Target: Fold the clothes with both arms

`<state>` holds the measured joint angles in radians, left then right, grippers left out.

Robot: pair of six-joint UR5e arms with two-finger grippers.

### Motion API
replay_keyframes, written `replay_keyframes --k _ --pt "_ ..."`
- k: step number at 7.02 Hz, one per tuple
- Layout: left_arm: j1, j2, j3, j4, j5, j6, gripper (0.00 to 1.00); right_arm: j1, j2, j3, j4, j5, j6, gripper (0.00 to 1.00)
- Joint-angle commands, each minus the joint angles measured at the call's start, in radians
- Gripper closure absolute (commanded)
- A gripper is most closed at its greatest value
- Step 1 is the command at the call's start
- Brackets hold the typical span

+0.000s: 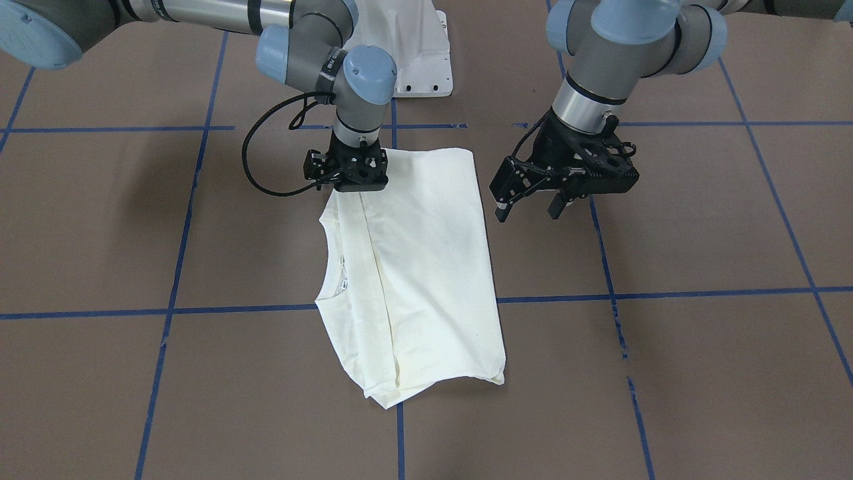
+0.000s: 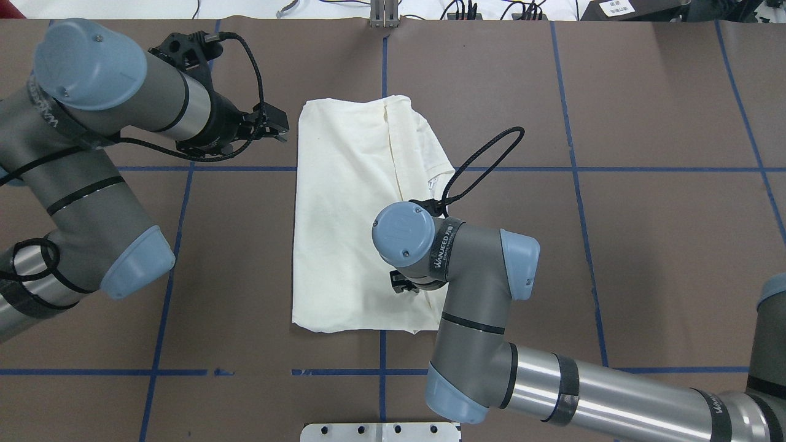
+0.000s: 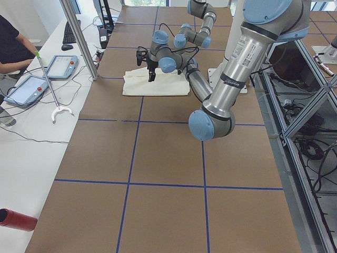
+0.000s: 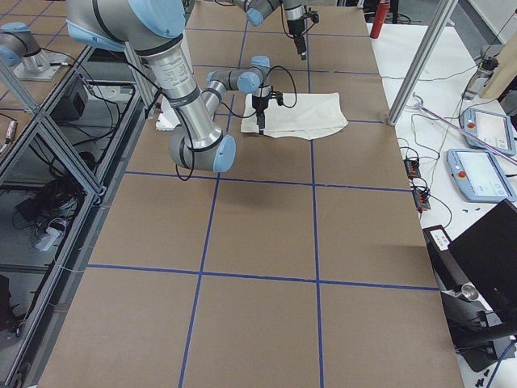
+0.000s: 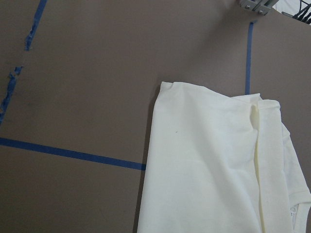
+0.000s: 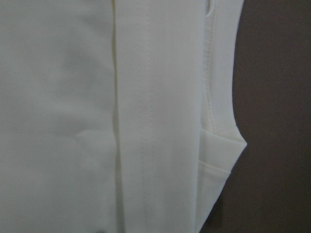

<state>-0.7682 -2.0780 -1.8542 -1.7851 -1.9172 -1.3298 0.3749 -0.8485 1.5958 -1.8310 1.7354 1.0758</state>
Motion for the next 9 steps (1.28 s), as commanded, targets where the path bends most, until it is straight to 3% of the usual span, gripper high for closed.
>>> replay_keyframes --k 1,9 --pt "0.004 0.003 0.004 -0.004 0.001 0.0 0.0 0.009 -0.003 0.0 -0.007 0.007 -0.01 0.0" --pt "0.04 0.003 0.007 -0.005 0.006 -0.012 0.0 0.052 -0.015 0.0 -0.05 0.009 -0.069 0.0"
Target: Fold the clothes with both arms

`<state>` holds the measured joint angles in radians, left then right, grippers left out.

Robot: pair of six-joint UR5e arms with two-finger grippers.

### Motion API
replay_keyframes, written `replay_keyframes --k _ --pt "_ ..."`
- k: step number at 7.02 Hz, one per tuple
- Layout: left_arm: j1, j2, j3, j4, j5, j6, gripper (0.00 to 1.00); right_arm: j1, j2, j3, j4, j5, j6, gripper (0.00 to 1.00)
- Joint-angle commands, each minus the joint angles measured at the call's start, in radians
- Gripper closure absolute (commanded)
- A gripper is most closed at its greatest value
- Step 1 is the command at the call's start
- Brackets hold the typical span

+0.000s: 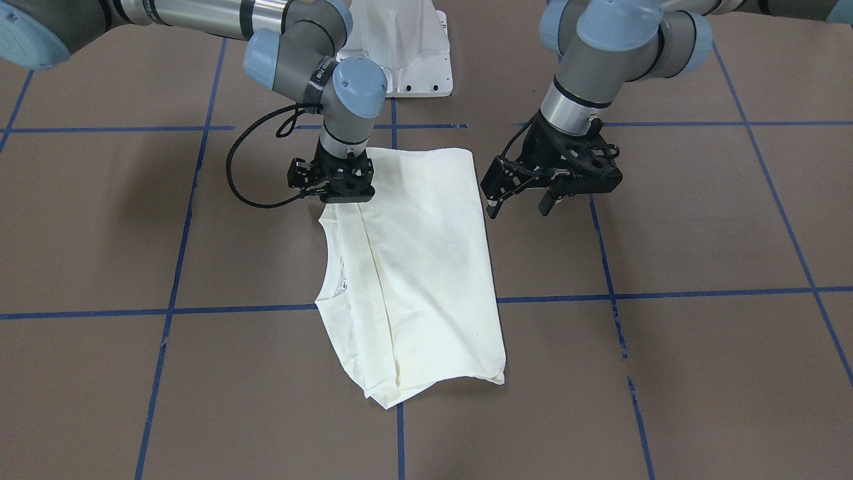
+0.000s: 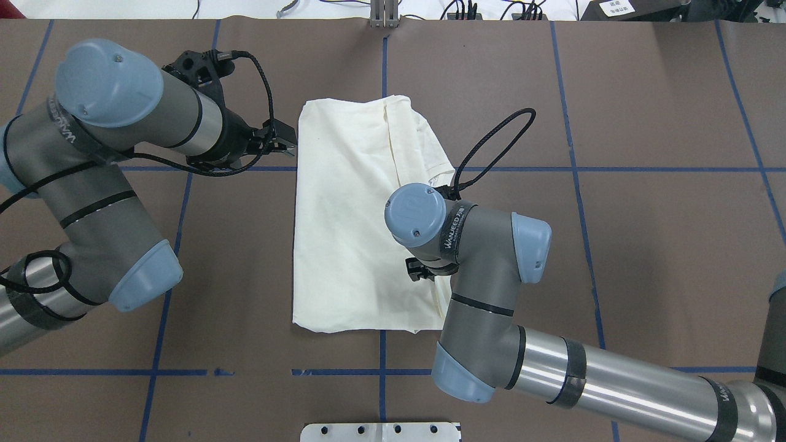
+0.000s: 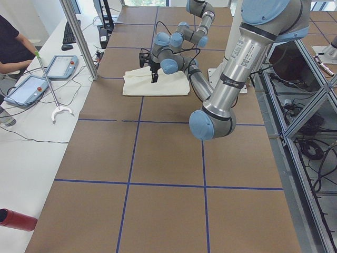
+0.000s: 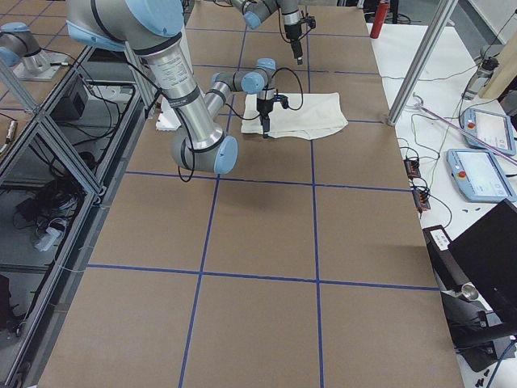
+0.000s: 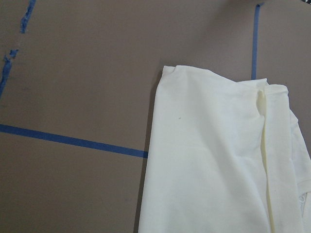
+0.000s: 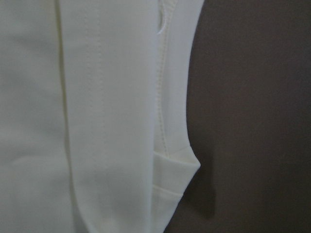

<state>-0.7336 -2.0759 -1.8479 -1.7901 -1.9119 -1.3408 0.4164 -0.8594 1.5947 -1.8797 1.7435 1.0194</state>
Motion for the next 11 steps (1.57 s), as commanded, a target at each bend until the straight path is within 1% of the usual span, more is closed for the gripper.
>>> replay_keyframes --k 1,4,6,8,9,10,11 --pt "0.005 0.0 0.002 0.0 0.001 -0.001 0.0 0.018 -0.016 0.007 -0.003 0.001 -0.022 0.0" --pt "0.016 -0.001 0.003 0.0 0.002 -0.003 0.0 0.05 -0.042 0.027 -0.003 0.002 -0.068 0.0" --pt "0.016 -0.003 0.001 0.0 0.002 -0.005 0.0 0.068 -0.107 0.08 -0.001 0.001 -0.11 0.0" --pt "0.023 -0.003 0.001 0.0 0.002 -0.017 0.0 0.096 -0.09 0.083 0.002 0.005 -0.113 0.0" --pt "0.023 -0.001 -0.001 0.0 0.002 -0.017 0.0 0.123 -0.054 0.071 0.008 0.029 -0.131 0.0" --pt "0.023 0.0 0.001 0.0 0.001 -0.012 0.0 0.148 0.006 0.015 0.013 0.03 -0.151 0.0" --pt "0.023 0.0 -0.001 0.0 -0.001 -0.005 0.0 0.166 0.087 -0.102 0.061 0.03 -0.165 0.0"
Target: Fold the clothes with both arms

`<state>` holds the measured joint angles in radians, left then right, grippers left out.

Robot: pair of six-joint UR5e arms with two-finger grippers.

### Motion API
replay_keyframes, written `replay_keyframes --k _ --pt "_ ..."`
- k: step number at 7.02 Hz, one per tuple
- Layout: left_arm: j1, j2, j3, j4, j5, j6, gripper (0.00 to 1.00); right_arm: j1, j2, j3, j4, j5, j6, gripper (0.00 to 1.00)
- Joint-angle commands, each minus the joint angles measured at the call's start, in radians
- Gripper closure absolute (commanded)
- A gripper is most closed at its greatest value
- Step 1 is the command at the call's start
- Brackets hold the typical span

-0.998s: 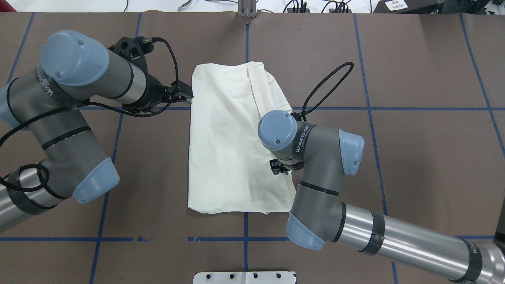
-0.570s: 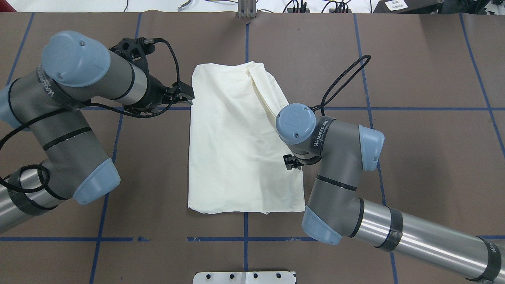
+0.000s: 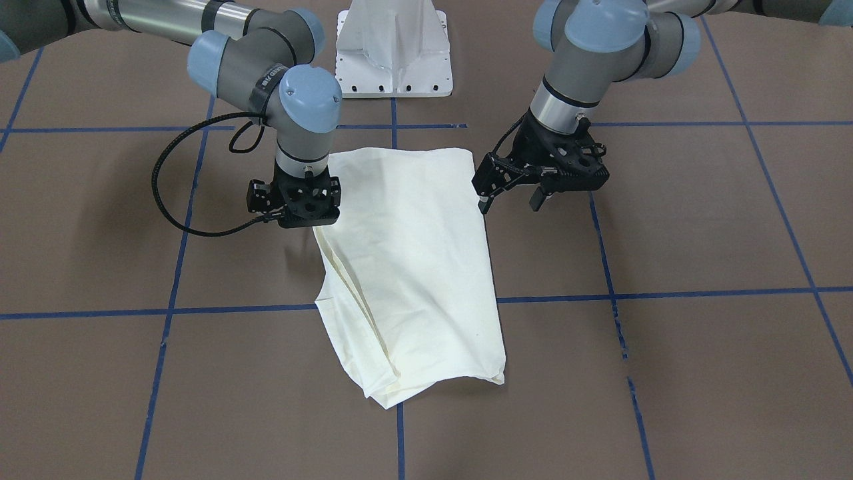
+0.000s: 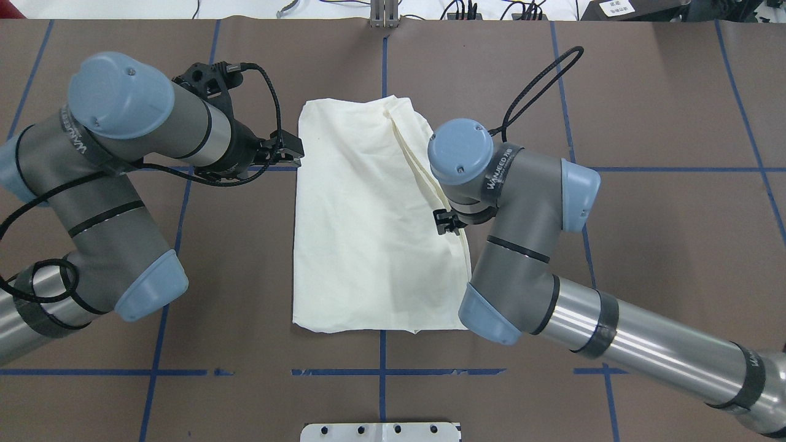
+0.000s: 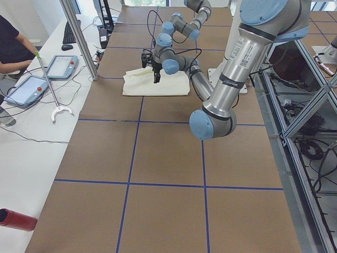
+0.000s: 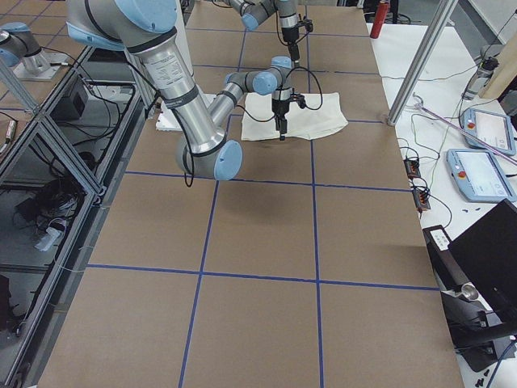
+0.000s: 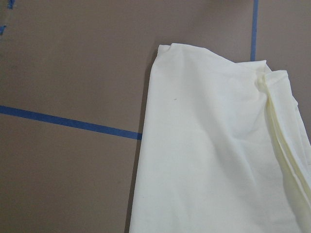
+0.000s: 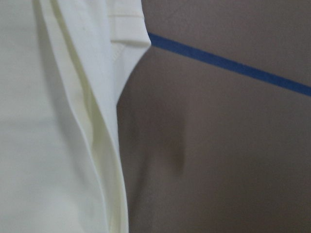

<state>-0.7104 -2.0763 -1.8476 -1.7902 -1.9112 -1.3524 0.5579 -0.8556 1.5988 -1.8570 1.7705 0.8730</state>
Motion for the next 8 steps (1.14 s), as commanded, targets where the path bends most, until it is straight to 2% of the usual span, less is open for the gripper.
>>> replay_keyframes --k 1,2,4,8 --pt "-0.001 0.001 -0.005 0.003 -0.003 0.012 0.0 0.045 0.131 -0.222 0.135 0.003 -0.023 0.0" --pt "-0.004 0.001 -0.01 0.005 -0.005 0.016 0.0 0.059 0.182 -0.328 0.195 0.003 -0.029 0.0" --pt "-0.007 0.015 -0.012 0.005 -0.005 0.05 0.0 0.06 0.239 -0.445 0.252 0.001 -0.028 0.0" --pt "-0.004 0.022 -0.012 0.002 -0.003 0.058 0.0 0.085 0.237 -0.476 0.262 0.0 -0.052 0.0"
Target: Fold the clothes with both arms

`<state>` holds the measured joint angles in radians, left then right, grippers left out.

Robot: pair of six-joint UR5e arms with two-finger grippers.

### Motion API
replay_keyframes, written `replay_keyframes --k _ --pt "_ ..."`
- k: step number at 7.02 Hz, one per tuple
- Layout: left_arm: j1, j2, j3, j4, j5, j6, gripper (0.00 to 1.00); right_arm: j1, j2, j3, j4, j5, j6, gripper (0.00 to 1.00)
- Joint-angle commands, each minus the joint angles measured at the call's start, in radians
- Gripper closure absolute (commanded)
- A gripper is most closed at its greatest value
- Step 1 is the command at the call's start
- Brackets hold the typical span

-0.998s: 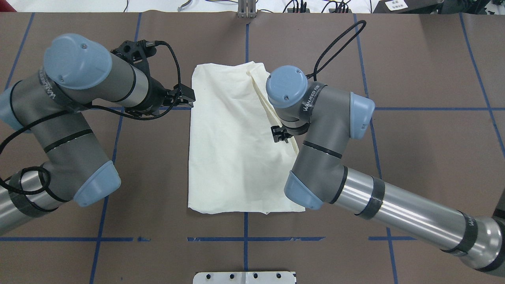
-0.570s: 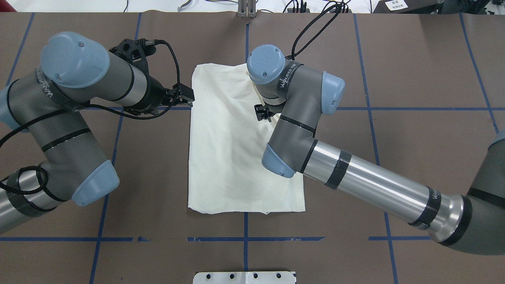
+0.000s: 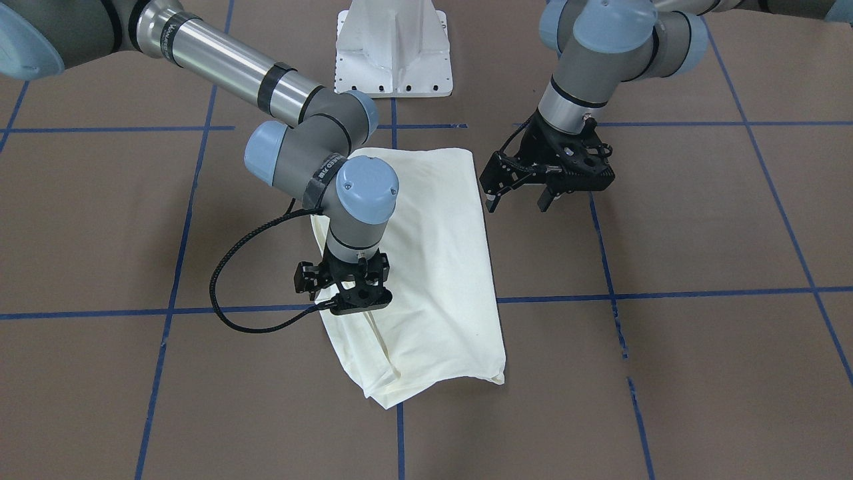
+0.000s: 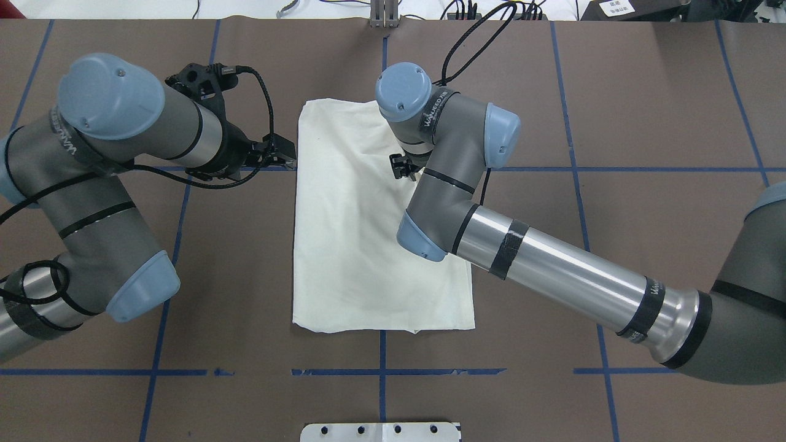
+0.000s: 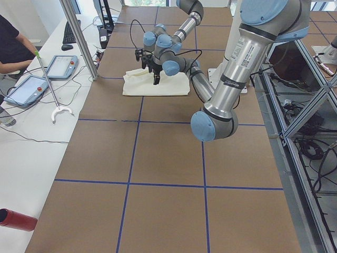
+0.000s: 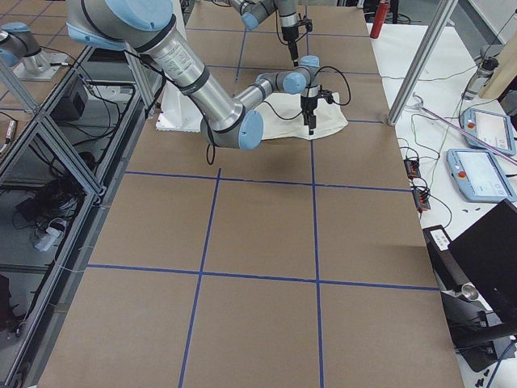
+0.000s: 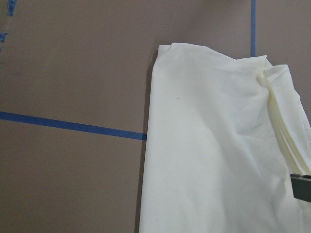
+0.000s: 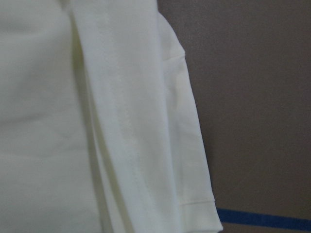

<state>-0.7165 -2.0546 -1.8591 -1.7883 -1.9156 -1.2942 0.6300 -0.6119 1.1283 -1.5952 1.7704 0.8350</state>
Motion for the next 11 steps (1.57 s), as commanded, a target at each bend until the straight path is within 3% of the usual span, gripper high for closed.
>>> replay_keyframes --k 1,4,7,9,10,11 --pt "0.003 -0.001 0.0 0.0 0.001 -0.004 0.0 0.045 -0.023 -0.008 0.0 0.001 -0.049 0.0" --pt "0.005 -0.01 -0.002 0.0 0.001 -0.011 0.0 0.118 -0.084 -0.009 0.004 0.007 -0.16 0.0" --pt "0.006 -0.009 -0.011 -0.002 -0.002 -0.039 0.0 0.158 -0.065 0.088 -0.006 0.185 -0.149 0.0" --pt "0.084 0.011 -0.032 -0.061 -0.043 -0.324 0.0 0.163 -0.209 0.375 0.003 0.303 -0.038 0.0" --pt "0.16 0.052 -0.04 -0.116 -0.03 -0.464 0.0 0.157 -0.273 0.501 0.004 0.337 0.043 0.0" --pt "0.223 0.074 -0.048 -0.129 0.045 -0.578 0.0 0.127 -0.316 0.592 0.012 0.337 0.129 0.0"
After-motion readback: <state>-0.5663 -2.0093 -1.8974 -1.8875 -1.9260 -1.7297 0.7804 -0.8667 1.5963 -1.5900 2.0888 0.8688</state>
